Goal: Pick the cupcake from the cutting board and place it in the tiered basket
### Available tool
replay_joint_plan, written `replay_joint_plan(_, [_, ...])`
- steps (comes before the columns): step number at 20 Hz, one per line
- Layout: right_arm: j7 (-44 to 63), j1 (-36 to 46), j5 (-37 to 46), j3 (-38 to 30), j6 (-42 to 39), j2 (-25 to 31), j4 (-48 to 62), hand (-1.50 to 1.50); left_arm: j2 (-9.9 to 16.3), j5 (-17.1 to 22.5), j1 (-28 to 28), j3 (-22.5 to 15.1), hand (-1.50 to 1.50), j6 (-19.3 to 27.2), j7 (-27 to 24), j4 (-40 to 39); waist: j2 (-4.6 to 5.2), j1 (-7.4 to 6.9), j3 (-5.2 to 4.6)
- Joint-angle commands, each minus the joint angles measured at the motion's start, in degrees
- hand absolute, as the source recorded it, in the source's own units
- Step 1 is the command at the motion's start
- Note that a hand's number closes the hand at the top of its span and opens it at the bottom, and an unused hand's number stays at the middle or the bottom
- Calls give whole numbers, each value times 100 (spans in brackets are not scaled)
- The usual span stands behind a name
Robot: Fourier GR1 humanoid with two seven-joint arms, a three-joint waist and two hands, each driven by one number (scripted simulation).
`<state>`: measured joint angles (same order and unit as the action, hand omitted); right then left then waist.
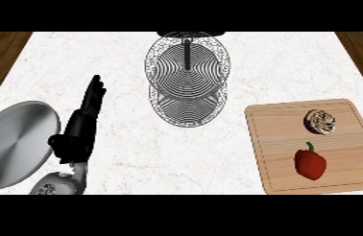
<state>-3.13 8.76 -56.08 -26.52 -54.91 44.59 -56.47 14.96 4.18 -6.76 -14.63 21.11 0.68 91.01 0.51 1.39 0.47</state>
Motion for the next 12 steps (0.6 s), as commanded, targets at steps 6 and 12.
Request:
replay_joint_plan(6, [-451, -140, 2525, -571, -619, 1853, -1472, -150, -150, -189, -135, -119, 0, 147, 74, -122, -36, 44, -23])
replay_joint_plan(12, [-741, -184, 4591, -356, 117, 1687, -3044, -150, -47, -40, -14, -41, 0, -75, 11, -72, -37, -176, -26])
